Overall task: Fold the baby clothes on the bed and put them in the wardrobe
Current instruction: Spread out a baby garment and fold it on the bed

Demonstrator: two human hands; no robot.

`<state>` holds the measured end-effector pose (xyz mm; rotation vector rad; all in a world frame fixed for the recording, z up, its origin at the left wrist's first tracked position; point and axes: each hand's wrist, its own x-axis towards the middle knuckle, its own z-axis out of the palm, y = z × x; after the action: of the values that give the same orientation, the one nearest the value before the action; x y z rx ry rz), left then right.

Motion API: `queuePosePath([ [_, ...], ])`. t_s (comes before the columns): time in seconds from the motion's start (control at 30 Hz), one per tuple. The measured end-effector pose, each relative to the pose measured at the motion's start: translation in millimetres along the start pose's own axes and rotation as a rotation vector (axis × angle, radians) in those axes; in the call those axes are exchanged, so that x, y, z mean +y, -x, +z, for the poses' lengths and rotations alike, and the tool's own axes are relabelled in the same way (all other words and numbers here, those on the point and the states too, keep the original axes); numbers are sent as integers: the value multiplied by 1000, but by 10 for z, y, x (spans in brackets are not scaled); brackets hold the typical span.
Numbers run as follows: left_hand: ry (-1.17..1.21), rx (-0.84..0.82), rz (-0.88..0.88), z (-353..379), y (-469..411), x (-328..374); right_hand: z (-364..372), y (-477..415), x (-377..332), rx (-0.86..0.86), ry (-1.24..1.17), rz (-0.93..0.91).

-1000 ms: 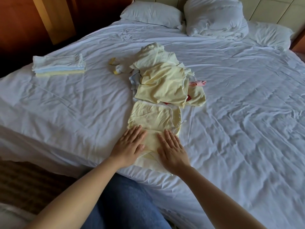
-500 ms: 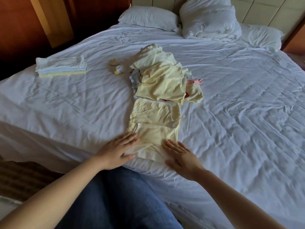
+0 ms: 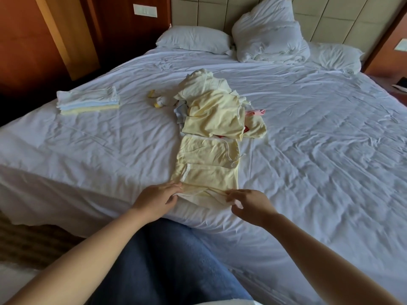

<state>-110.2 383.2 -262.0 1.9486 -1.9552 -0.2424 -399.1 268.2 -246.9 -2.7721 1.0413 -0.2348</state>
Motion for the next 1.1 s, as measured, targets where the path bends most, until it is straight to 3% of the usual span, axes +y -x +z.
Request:
queuePosePath([
  [0.23,-17,3,-160,-153,-105,172,-273,-98,-31,-121,-205,232],
  [0.33,126,-42,-173,-223,-123,179,-387,-149,24,-300,-316,253],
  [0.43,348,-4,-229,-284,-135,158,-560,-206,73,-407,-656,389],
  [0.53,472,175,-313,-320,-241,203,-698,-311,25,-122,-882,490],
  [0.63,550,347,-428,-351,-488,321,-646,-560,-38,242,-883,555],
  [0.7,577,415,-518,-357,-717,405,-548,-767,-81,369,-856,611],
  [0.9,319,499,-597,-217,-1346,311,-286,-1259,-61,570,-577,783],
  [1.1,9,442,-445,16,-1699,-31,11,-1479,241,514,-250,712],
])
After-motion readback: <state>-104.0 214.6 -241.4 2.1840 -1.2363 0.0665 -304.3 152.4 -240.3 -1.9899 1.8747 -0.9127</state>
